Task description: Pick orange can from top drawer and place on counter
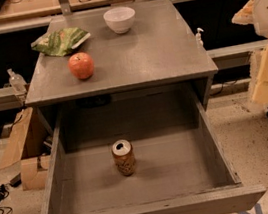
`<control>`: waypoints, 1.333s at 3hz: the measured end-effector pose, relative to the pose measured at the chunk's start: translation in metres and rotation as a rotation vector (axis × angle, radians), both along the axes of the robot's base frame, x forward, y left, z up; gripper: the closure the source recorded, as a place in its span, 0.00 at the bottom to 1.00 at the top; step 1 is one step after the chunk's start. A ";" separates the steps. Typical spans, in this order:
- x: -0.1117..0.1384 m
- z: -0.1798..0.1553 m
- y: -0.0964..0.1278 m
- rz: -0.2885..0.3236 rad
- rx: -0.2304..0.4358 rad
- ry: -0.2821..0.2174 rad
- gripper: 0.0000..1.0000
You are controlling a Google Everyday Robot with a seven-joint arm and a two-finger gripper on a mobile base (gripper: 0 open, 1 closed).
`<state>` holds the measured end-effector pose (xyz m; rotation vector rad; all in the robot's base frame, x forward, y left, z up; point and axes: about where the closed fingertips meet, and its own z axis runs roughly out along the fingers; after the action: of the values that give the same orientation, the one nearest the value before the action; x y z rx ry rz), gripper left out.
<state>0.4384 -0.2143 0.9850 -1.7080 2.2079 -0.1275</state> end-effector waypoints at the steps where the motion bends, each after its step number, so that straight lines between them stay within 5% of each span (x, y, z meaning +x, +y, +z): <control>1: 0.000 -0.001 0.001 0.004 0.010 -0.004 0.00; 2: 0.009 -0.022 0.006 0.048 0.136 -0.024 0.00; 3: 0.028 -0.082 0.005 0.098 0.335 -0.051 0.00; 4: 0.054 -0.132 0.026 0.156 0.573 -0.121 0.00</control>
Offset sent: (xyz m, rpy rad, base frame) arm 0.0257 0.0120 -0.0626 0.4059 -0.0531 0.1403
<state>0.4925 -0.1878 0.8529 -1.4857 1.7806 0.3934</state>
